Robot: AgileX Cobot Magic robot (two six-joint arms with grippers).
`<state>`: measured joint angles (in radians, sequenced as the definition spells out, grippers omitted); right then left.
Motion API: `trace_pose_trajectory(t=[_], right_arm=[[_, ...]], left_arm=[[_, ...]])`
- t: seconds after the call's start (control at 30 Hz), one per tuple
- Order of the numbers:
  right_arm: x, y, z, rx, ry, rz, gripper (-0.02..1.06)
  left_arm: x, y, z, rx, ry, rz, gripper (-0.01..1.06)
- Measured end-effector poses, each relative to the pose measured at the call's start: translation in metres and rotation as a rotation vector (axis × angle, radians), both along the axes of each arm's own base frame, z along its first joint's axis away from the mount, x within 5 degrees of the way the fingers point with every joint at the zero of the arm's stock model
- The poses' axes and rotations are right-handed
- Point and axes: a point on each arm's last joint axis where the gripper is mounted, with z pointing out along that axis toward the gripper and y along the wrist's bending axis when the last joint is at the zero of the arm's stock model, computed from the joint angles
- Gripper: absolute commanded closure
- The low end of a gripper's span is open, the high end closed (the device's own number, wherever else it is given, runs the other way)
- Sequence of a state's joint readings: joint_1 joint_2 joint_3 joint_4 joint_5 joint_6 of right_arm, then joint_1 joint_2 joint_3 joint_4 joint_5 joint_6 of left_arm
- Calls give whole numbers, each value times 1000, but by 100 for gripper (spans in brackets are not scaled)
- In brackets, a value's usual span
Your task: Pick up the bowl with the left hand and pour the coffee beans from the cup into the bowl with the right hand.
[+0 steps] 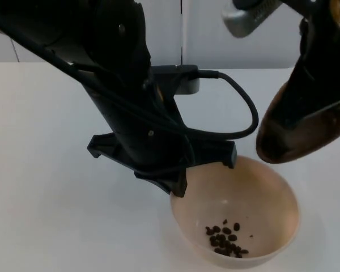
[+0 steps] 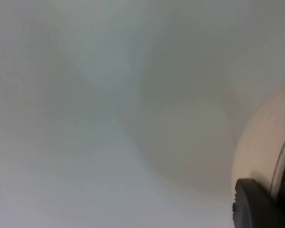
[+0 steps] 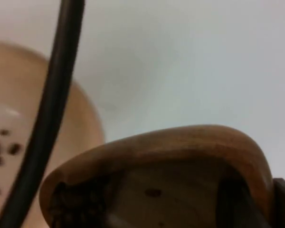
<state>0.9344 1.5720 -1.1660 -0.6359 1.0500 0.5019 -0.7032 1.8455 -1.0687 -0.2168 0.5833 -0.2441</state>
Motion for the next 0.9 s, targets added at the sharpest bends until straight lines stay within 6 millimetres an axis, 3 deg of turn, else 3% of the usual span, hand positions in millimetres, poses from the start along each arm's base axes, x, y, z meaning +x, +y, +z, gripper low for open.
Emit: trace_pose_trajectory(t=[0.4, 0.9], right_arm=[[21, -46, 15, 240, 174, -97, 104], [36, -65, 14, 334, 223, -137, 104]], left_arm=[[0, 0, 0, -1, 6, 2, 105], [2, -1, 1, -17, -15, 10, 105]])
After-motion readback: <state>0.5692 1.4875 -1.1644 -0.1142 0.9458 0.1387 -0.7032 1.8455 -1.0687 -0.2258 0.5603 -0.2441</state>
